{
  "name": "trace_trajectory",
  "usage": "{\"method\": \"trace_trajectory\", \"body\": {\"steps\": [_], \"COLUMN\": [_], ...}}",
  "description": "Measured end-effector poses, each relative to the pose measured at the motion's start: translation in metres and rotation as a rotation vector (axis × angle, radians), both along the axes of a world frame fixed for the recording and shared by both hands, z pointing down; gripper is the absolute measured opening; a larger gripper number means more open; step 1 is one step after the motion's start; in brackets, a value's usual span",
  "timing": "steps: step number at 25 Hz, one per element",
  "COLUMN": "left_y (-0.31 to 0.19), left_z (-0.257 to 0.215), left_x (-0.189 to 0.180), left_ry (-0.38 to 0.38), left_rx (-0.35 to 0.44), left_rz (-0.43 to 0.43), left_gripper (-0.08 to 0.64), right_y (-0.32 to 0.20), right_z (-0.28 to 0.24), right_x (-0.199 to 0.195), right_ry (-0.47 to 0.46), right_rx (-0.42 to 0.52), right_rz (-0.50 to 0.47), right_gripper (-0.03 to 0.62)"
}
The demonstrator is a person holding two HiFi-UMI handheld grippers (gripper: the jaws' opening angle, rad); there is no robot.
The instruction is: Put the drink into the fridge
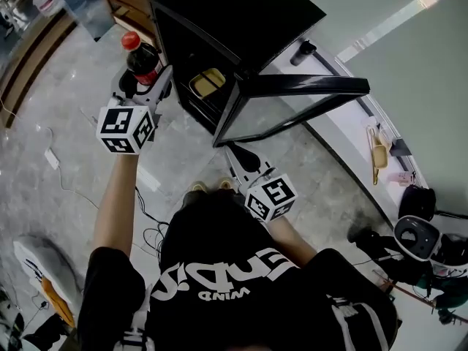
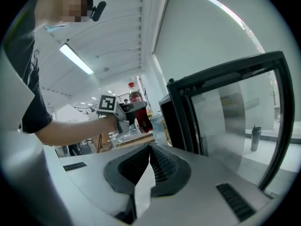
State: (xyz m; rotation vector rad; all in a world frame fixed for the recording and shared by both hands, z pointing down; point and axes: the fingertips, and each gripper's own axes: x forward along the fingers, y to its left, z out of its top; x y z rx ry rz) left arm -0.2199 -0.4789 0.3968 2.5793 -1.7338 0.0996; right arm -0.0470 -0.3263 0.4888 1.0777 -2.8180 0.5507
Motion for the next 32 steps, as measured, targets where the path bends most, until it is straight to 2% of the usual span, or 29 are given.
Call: {"method": "trace_trajectory", "body": {"steps": [6,10,16,23,32], "left_y": [0.005,0.002,-0.009,-0.045,-0.096], "left_z": [0.060,0.094,0.127,0.168,0.220], "left_x": [0.002,-0.012,-0.020,0.001,0.054], "left_ry": [0.019,0.022,0.025,0.021,0.023], "left_rx": [-0.028,-0.046,-0.048,-0.036,-0.022], "left_rz": [0.010,0.005,0.006,0.072,0.187], "left_gripper": [0.313,0.314,0.313,0.313,0.313], "right_y": [0.002,-0.001,-0.005,-0.014,-0.017], "right_z": [0.033,0.053,0.066,0.074,0.093], "right_x": [-0.004,-0.022,-0.035,-0.037,-0.027], "right_ry": [-0.003,0.004,0.016,0.020,0.037], "right_rx": [0.018,0.021,0.032,0.042,0.033], "right_rz": [-0.016,-0.025,-0.032,-0.020,0.025], "right_gripper": [0.025,0.025,0.025,0.025,0.025]}}
